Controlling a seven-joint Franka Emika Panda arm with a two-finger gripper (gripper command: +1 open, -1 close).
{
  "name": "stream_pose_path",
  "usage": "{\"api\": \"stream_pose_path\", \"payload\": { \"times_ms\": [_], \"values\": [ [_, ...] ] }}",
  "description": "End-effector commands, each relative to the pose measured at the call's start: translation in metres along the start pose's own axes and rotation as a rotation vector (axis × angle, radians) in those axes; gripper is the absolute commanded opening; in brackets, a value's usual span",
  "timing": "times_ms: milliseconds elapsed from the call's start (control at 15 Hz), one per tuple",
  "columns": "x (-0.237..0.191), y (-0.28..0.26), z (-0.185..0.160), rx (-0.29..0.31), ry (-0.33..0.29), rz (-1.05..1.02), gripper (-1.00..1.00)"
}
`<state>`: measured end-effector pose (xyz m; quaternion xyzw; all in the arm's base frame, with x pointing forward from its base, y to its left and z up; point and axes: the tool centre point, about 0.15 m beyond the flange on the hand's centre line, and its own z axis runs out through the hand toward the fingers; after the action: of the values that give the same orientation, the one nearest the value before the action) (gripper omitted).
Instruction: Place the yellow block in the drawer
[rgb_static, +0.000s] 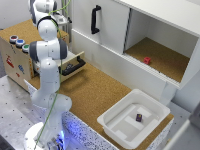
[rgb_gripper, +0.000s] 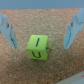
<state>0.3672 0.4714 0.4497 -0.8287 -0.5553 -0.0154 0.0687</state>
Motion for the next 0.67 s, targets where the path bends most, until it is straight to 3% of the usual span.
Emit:
{"api": "stream_pose_path", "payload": {
  "times_ms": [0, 67, 133, 267, 400, 600],
  "values": [
    [0.017, -0.005, 0.037, -0.16, -0.036, 0.085, 1.0],
    [0.015, -0.005, 0.037, -0.179, -0.024, 0.104, 1.0],
    [0.012, -0.006, 0.034, -0.204, -0.02, 0.109, -1.0],
    [0.007, -0.01, 0.023, -0.263, -0.002, 0.121, -1.0],
    [-0.001, -0.014, 0.019, -0.283, -0.009, 0.125, -1.0],
    [-0.012, -0.016, 0.026, -0.248, -0.02, 0.136, -1.0]
  ]
}}
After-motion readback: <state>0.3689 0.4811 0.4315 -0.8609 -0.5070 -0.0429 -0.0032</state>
